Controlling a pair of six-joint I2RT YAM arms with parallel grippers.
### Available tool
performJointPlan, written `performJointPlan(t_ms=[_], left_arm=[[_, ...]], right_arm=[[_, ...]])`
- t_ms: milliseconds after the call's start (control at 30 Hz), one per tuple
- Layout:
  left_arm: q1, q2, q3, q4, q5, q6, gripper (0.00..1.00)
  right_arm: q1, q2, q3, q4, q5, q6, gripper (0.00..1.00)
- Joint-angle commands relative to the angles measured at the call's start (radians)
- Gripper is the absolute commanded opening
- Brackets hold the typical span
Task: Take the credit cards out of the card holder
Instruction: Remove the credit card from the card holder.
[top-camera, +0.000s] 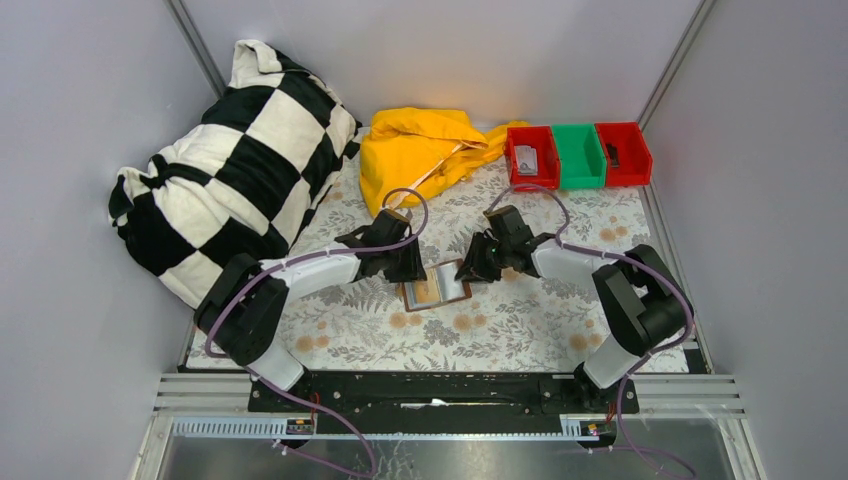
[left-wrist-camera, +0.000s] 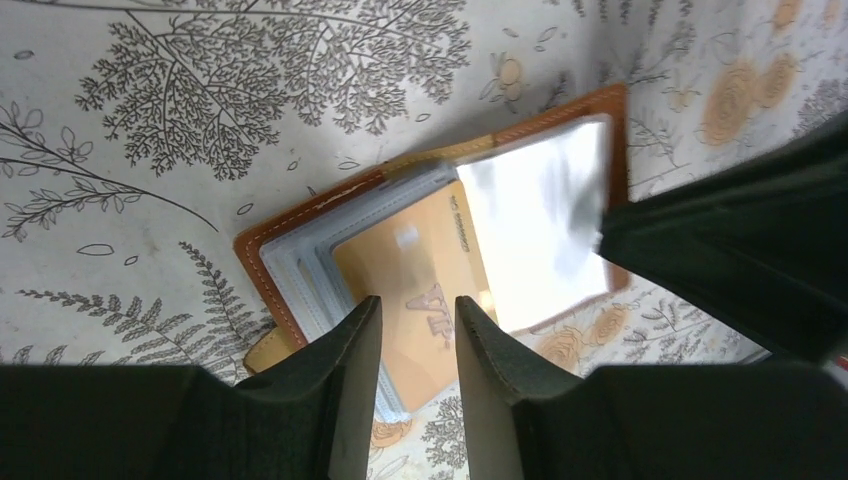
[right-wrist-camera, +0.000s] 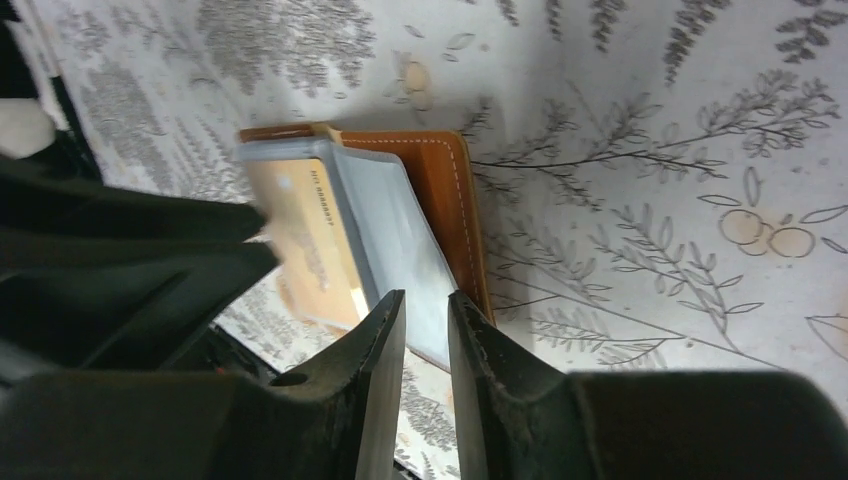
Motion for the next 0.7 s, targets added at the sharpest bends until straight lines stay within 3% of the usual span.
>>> performJointPlan(t_ms=[0, 333, 667], left_arm=[[0.006, 0.039, -0.027, 0.065, 0.0, -0.017, 0.36], [0.007, 0.118, 0.02, 0.049, 0.046, 0.074, 0.31], [0.016, 0.077, 0.033, 0.011, 0.053, 0.088, 0.31]], right_arm=[[0.001, -0.078, 0.075, -0.057, -0.031, -0.019, 0.3], [0.037, -0.072, 0.149, -0.063, -0.096, -0.005, 0.31], [0.077, -0.115, 0.174, -0.033, -0.1, 0.027, 0.31]])
